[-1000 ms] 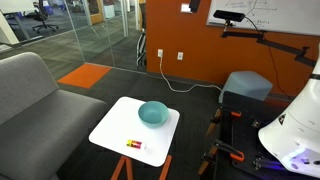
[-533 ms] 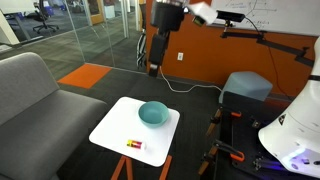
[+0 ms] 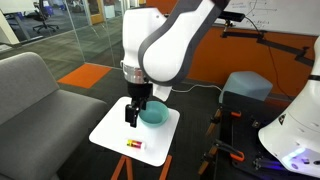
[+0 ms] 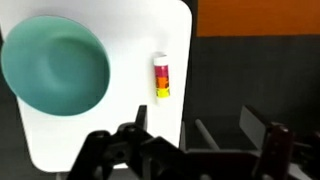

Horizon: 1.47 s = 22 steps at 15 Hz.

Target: Put the bottle in the bowl

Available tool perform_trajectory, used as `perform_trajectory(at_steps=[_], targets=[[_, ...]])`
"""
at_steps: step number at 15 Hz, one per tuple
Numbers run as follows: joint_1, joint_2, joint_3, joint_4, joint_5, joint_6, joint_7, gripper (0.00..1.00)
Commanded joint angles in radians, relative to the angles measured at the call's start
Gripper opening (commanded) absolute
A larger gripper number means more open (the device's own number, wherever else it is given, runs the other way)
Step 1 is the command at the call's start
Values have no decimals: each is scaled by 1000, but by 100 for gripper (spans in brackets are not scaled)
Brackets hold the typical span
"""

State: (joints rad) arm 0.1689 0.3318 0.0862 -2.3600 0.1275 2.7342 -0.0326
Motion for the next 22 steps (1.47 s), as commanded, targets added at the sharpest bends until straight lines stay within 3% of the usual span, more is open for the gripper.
perform_trajectory(at_steps=[1,9,17,18,19,22], targets=[[9,163,-12,141,-73,-5,50,100],[40,436,-40,369,-155,-55,59,100],[27,656,-27,587,-147,-141,32,100],[25,674,-25,611,-148,-151,27,75],[28,688,-27,631,-153,-154,24,72],[38,710,-34,673,-161,-165,32,49]])
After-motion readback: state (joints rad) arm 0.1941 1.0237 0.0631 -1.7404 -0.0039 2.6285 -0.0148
